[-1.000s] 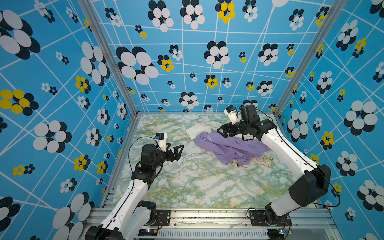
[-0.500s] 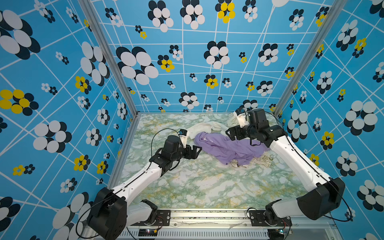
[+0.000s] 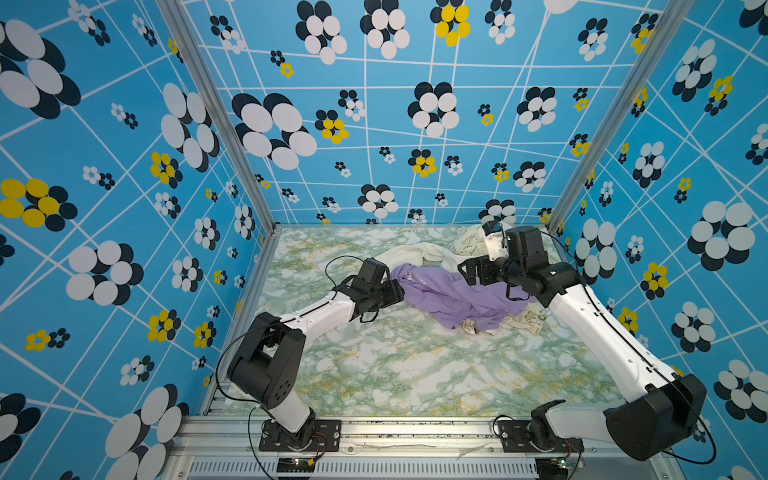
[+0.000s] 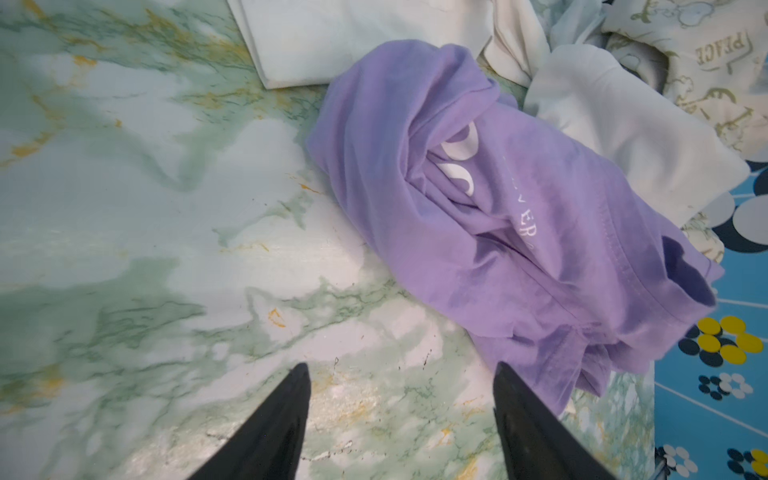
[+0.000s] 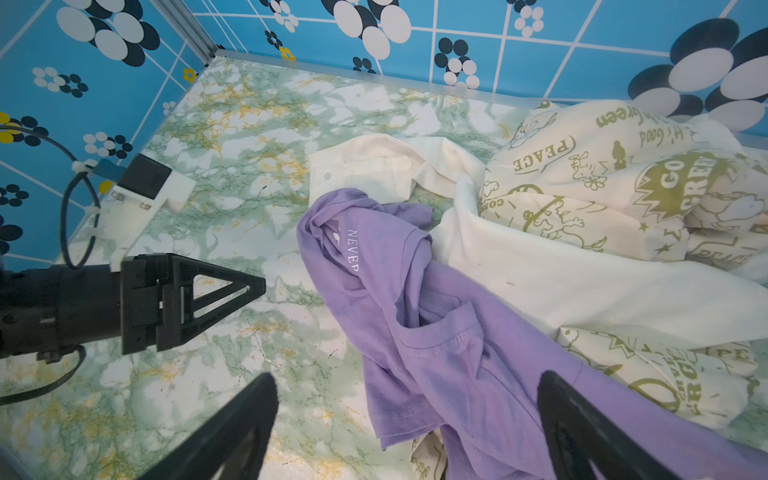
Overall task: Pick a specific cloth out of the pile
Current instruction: 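Reach the left gripper to the lavender shirt and grasp its edge, then lift the lavender shirt with the left gripper and carry it toward the left corner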
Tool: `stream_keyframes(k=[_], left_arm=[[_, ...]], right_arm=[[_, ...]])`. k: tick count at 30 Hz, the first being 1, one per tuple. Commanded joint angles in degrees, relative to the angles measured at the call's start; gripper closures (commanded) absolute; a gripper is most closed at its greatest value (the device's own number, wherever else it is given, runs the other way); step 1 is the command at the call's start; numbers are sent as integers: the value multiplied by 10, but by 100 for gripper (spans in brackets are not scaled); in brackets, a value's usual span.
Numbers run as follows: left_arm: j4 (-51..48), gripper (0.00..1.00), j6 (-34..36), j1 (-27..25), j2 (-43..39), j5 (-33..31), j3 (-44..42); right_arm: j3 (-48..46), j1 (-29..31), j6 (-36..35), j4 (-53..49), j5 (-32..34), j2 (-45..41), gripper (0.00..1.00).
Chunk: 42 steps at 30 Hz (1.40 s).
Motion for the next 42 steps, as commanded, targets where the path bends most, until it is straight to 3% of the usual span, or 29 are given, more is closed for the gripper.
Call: stream_keyframes(k=[1,14,16,20,23,28,35,42], left_arm=[[-10,32,-33,-2,26,-37,32],[-28,46,-28,-2,150,-44,142],[-33,54,-25,-1,164,-43,154],[-24,85,-20,0,178,-31,168],[-9,100,-13,1,168,-23,170],[9,100,24,0,117,-26,181],[21,100,129,0,24,-31,223],[-16,100,207,1,-54,-93,295]], right_arm=[[-10,-3,11,14,-1,-13,1],[-28,-5,11,22,-4,-29,1],[-30,-4,11,23,-3,-32,1],[-36,-4,11,26,-3,-36,1],[-39,-6,11,29,-6,-35,1],[-39,-6,14,35,-2,-33,1],[-41,-6,13,41,18,-37,1],[-56,-8,13,63,40,-52,1]])
